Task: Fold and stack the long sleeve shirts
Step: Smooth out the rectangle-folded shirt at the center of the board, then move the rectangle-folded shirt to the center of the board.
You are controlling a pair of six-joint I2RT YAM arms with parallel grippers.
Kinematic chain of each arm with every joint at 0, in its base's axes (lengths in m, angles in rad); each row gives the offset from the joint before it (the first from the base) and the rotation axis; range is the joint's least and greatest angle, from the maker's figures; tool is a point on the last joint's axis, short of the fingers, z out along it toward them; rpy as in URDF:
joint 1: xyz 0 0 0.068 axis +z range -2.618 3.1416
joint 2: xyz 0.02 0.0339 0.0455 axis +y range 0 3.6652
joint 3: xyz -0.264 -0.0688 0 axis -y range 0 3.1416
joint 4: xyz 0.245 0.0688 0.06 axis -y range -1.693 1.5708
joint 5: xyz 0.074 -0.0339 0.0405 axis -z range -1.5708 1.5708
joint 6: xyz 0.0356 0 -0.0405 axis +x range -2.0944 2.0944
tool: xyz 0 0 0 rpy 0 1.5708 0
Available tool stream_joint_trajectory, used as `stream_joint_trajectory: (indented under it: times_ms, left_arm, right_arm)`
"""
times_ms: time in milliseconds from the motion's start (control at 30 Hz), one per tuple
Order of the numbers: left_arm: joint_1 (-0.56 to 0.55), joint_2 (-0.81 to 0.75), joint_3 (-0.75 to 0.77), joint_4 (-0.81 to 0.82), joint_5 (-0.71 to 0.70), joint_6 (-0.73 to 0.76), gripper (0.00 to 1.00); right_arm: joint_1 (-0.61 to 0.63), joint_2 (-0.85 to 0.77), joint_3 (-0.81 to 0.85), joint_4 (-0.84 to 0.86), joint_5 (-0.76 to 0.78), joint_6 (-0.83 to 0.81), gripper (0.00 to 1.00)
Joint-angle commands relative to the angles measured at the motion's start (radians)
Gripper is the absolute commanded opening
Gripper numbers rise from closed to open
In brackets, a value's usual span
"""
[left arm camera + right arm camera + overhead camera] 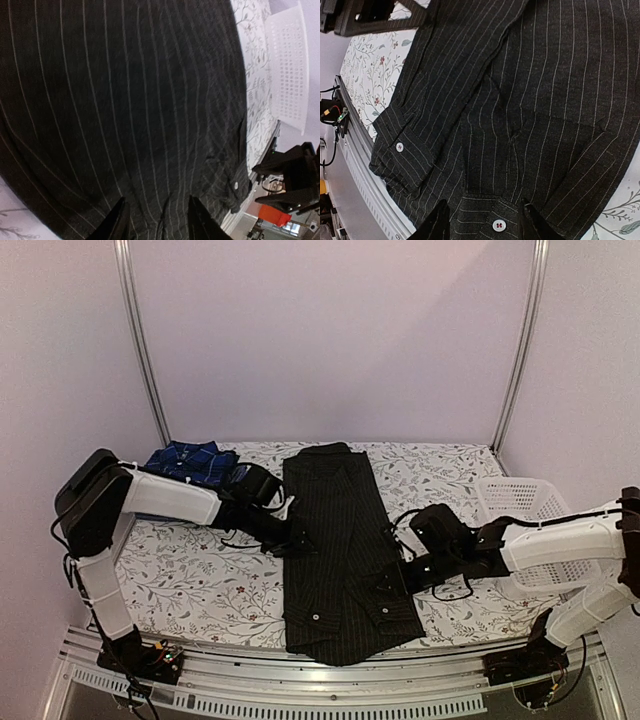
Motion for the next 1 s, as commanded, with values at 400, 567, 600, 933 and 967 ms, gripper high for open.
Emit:
stream_joint_trajectory:
  times_ms: [400, 567, 600, 933, 967]
  left_arm:
    - [0.032, 0.110, -0.058, 0.072, -0.056, -0.033, 0.39]
    - [0.085, 0.147, 0.018, 0.024, -0.065, 0.011, 0.39]
    - [0.094, 0.151, 0.036, 0.006, -0.070, 0.023, 0.39]
    - [0.109, 0.022, 0.062, -0.072, -0.033, 0.092, 0.39]
    - [0.108, -0.014, 0.039, -0.072, -0.025, 0.090, 0.40]
  right_arm:
    - [0.054, 0.311, 0.082, 0.102, 0.117, 0.127, 0.42]
    - [0.045, 0.367, 0.154, 0.099, 0.143, 0.129, 0.42]
    - [0.042, 0.376, 0.169, 0.097, 0.141, 0.128, 0.42]
    - [0.051, 0.239, 0.180, 0.026, 0.150, 0.127, 0.43]
    - [0.057, 0.217, 0.168, 0.019, 0.143, 0.130, 0.43]
